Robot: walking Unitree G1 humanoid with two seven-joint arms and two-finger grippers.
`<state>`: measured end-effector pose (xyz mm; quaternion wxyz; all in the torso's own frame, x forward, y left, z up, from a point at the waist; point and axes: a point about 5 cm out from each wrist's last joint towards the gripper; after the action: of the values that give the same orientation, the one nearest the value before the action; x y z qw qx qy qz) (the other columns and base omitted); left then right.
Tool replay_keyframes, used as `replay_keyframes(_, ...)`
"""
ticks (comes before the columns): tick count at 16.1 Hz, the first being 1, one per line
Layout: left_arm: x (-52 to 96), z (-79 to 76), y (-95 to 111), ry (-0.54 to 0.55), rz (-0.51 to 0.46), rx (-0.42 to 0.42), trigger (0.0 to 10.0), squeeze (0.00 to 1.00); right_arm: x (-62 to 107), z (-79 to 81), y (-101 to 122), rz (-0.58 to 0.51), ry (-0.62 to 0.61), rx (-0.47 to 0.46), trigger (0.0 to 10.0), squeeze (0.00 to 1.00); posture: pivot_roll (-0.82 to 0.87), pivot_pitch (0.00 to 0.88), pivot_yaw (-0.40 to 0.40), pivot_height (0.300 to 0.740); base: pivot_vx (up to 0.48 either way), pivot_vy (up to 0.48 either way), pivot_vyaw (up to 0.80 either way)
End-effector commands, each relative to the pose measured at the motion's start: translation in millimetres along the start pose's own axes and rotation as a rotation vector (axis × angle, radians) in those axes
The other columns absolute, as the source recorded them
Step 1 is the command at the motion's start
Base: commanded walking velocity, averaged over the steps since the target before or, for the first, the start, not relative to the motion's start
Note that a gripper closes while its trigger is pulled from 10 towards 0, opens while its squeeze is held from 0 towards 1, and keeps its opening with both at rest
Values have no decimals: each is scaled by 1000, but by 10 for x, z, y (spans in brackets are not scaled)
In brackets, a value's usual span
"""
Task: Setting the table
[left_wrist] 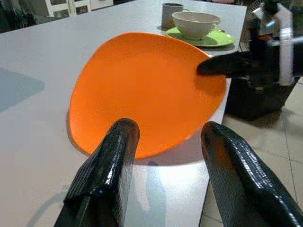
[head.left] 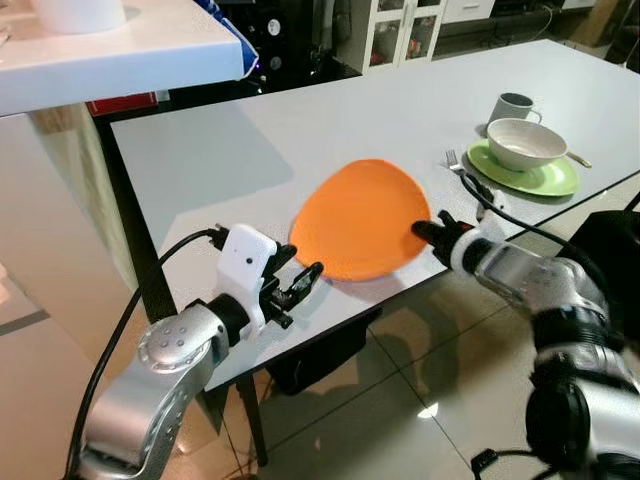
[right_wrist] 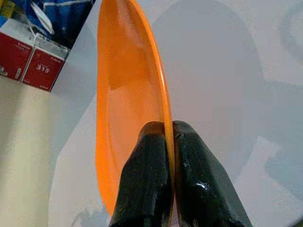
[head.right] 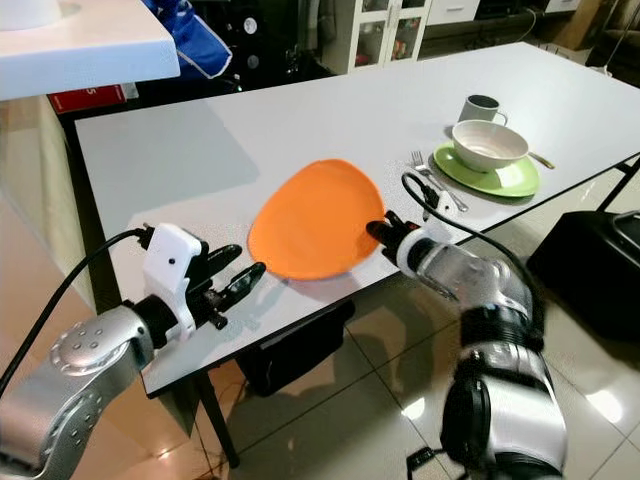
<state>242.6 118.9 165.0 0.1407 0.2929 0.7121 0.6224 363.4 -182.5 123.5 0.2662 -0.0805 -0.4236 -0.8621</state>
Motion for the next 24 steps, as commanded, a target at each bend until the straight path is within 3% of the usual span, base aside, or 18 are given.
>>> replay_keyframes(1, 35, -16, 24, -12, 4, -1, 10000, 0, -20, 9, 81, -44, 2, -11, 10000, 0, 72, 27, -29, 740, 0, 0, 0)
replay_keyframes(4, 54, -27, 16, -10, 14, 2, 10000, 0, -68, -22, 49, -37, -30, -14, 10000, 0, 70, 37, -26, 740, 0, 0, 0)
replay_keyframes(5, 46, -34, 11, -10, 16, 3, 10000, 0, -73, -35, 47, -39, -42, -21, 10000, 71, 69, 38, -25, 740, 0, 0, 0)
replay_keyframes(7, 35, -51, 10, -14, 20, 5, 10000, 0, -77, -70, 42, -43, -61, -30, 10000, 725, 68, 39, -22, 740, 0, 0, 0)
replay_keyframes(8, 33, -57, 13, -15, 21, 5, 10000, 0, -73, -98, 38, -45, -74, -35, 10000, 961, 68, 39, -22, 740, 0, 0, 0)
replay_keyframes(13, 35, -59, 14, -9, 21, 8, 10000, 0, -62, -178, 12, -34, -100, -34, 10000, 1000, 68, 38, -23, 740, 0, 0, 0)
replay_keyframes(16, 31, -17, 17, 29, 10, 17, 10000, 0, -81, -192, 9, -48, -126, 55, 10000, 1000, 64, 35, -21, 740, 0, 0, 0)
replay_keyframes(24, 6, -22, 24, 43, 5, 19, 10000, 0, -243, 14, -143, -33, -54, 142, 10000, 1000, 73, 38, -25, 740, 0, 0, 0)
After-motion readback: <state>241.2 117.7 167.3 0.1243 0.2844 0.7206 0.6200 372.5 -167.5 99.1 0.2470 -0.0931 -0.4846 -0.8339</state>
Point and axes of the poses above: a point about 5 cm out from each wrist's last joint towards the gripper, its own x axis pointing back from the gripper into the wrist, its own y axis along the axis of the wrist's last joint, z = x × y, and after that the axes turned 12 degrees about x, right-handed
